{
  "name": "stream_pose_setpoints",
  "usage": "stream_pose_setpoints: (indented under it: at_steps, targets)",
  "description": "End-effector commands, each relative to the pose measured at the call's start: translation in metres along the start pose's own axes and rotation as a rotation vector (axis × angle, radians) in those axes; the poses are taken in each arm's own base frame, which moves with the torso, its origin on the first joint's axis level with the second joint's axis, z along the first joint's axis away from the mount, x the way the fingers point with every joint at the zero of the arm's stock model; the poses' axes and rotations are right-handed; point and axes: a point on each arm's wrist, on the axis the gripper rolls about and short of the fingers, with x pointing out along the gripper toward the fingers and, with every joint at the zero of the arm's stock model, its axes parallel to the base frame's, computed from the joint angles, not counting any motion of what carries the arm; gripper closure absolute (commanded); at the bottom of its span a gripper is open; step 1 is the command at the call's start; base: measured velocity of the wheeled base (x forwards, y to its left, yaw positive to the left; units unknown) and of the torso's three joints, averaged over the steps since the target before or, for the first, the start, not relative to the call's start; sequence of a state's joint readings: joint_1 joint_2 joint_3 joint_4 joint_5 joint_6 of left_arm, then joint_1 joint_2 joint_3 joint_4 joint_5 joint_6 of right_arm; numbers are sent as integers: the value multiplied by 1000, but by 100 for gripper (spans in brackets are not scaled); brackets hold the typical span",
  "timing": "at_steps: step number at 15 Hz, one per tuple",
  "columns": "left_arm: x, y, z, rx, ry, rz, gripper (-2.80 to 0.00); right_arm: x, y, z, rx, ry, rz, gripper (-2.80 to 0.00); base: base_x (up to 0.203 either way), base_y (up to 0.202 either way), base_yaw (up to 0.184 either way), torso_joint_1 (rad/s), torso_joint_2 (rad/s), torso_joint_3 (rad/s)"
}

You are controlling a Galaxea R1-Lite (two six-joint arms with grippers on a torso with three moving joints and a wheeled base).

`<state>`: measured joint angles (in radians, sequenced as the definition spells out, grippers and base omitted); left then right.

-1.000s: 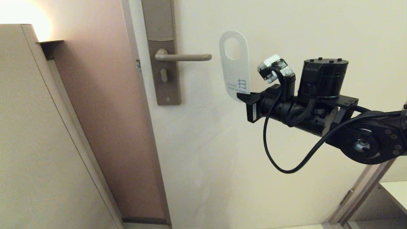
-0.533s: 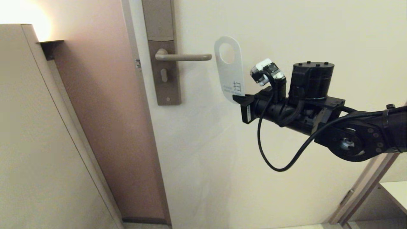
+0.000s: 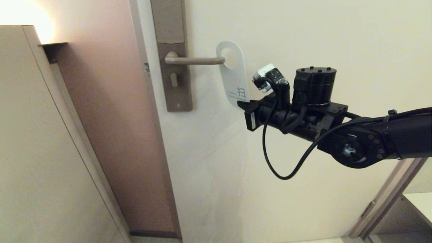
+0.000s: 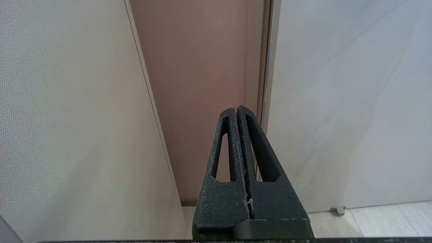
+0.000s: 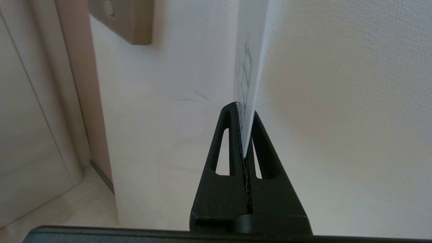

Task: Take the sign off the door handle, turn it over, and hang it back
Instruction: Hang the sign back with the other side facing out

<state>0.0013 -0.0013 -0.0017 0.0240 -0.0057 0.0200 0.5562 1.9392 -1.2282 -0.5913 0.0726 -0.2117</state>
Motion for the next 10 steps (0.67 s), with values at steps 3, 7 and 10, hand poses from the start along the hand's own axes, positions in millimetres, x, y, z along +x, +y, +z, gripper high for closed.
stream_pose_setpoints:
  at_steps: [3,7,10]
  targets:
    - [0,0,0,0,2,0,0,5,11,3,-4,-14,30,0,0,0,0,0,0,0]
    - [0,0,0,0,2,0,0,6,24,6,-7,-27,68,0,0,0,0,0,0,0]
    - [0,0,0,0,2,0,0,6,35,9,-11,-32,96,0,0,0,0,0,0,0]
